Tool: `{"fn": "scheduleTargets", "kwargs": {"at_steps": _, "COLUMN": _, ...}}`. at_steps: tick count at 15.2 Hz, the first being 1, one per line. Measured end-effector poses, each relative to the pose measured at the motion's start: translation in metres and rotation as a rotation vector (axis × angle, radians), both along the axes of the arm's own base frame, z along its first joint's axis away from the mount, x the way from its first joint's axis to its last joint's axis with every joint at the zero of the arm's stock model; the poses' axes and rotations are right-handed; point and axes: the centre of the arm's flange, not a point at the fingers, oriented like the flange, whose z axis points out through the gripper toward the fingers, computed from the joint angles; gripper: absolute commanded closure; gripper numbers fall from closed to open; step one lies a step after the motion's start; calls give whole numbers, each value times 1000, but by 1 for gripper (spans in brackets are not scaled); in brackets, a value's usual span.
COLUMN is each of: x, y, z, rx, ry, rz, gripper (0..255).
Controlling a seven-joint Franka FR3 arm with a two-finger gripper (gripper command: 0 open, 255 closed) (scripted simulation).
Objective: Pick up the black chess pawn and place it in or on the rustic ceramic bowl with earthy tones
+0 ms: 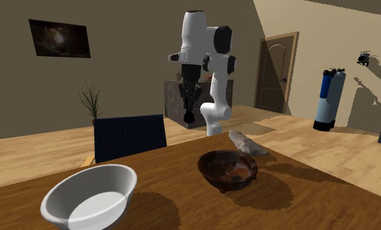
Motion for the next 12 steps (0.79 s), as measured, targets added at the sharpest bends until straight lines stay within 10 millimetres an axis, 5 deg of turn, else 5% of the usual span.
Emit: {"fn": "scheduleTargets", "kwargs": {"at_steps": 12, "x": -8, "y": 143, "z": 17, "rx": 0, "ry": 0, "rz": 4, "gripper": 255}}
